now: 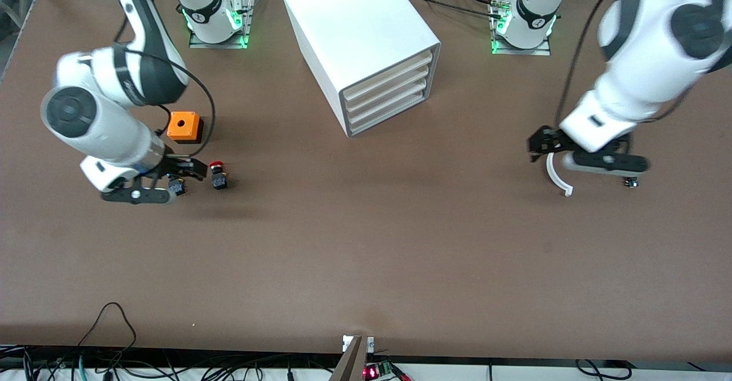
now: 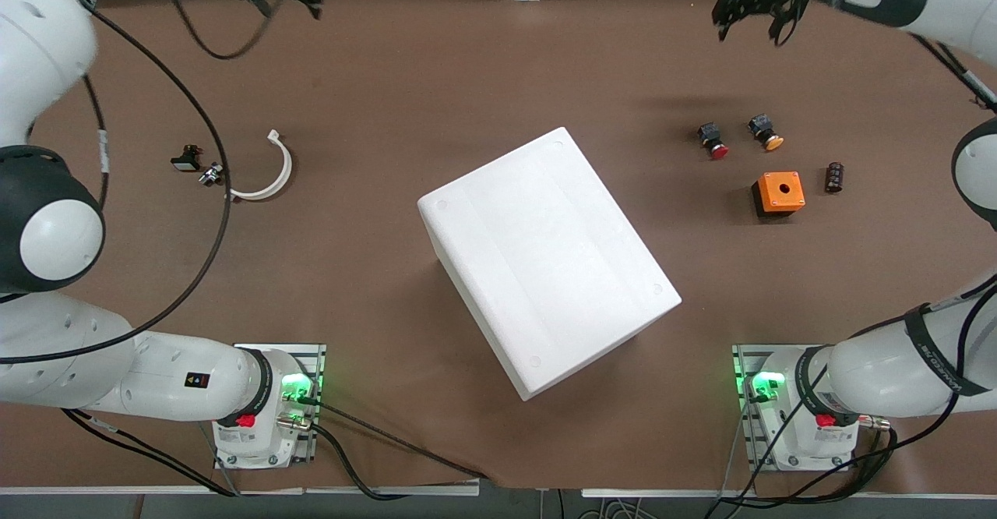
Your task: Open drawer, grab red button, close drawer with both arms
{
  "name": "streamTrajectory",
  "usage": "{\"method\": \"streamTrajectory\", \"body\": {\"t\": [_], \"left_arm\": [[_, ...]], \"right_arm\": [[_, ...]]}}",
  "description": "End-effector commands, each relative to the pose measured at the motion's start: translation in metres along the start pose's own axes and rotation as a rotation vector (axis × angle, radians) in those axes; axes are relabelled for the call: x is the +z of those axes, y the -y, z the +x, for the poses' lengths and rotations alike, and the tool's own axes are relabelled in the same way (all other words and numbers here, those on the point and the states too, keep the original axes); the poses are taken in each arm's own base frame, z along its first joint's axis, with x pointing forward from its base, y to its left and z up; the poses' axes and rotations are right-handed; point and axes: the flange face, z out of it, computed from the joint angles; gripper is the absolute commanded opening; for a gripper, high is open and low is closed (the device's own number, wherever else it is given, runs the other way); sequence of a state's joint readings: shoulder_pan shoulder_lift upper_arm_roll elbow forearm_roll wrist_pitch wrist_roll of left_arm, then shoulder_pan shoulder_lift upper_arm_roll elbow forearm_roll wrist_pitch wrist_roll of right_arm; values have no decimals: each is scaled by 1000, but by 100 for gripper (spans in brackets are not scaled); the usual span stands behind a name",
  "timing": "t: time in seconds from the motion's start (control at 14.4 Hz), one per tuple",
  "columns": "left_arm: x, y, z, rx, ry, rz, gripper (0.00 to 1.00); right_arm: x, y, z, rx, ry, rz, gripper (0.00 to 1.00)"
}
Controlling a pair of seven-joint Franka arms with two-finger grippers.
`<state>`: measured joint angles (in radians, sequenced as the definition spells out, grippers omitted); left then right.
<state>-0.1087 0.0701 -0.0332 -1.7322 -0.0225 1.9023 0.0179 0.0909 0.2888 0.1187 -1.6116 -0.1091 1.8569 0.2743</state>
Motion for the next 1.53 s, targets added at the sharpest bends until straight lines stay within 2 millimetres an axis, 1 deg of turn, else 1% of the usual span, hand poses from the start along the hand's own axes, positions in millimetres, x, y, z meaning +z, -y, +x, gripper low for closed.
{"method": "streamTrajectory", "body": {"t": [0.0,0.07,0.14,0.21,0.28,0.35,0.42,0.49,0.56,0.63,0.7,0.77,0.83,0.9,0.97,1.04,1.18,1.32,1.46], "left_arm": [[-57,30,-4,134,-8,-5,100],[-74,37,-8,162,-24,6,100],[-81,43,-10,184,-29,13,100],[-86,51,-13,184,-33,17,100],[-85,57,-15,183,-18,15,100],[-84,56,-16,186,-9,13,100],[-81,55,-15,189,-2,12,100],[-80,54,-15,190,3,11,100],[-79,54,-15,184,6,10,100],[-78,55,-17,175,25,7,100],[-78,59,-19,152,34,4,100],[-79,72,-22,92,38,5,100],[-79,77,-26,48,64,-1,100],[-82,78,-30,12,85,-3,100],[-90,81,-31,-16,92,1,100],[-91,85,-32,-36,99,1,100],[-92,90,-33,-47,98,1,100],[-95,90,-33,-53,95,4,100],[-96,91,-34,-54,99,3,100]], "right_arm": [[-63,-10,2,49,10,22,100],[-80,-19,-2,68,28,32,100],[-96,-29,-5,84,39,39,100],[-116,-39,-13,96,23,45,100],[-130,-50,-19,113,7,48,100],[-142,-57,-26,123,-4,51,100],[-150,-65,-31,131,-6,47,100],[-151,-85,-31,159,-2,40,100],[-155,-109,-29,208,-20,36,100],[-154,-131,-28,232,-25,30,100],[-155,-142,-29,203,-30,34,100],[-152,-154,-33,180,-22,35,100],[-148,-171,-39,177,-12,33,100],[-148,-178,-43,165,-9,34,100],[-148,-184,-45,170,-1,34,100],[-155,-185,-48,161,-10,34,100],[-155,-183,-54,125,34,37,100],[-167,-181,-64,73,30,39,100],[-177,-183,-74,31,16,42,100]]}}
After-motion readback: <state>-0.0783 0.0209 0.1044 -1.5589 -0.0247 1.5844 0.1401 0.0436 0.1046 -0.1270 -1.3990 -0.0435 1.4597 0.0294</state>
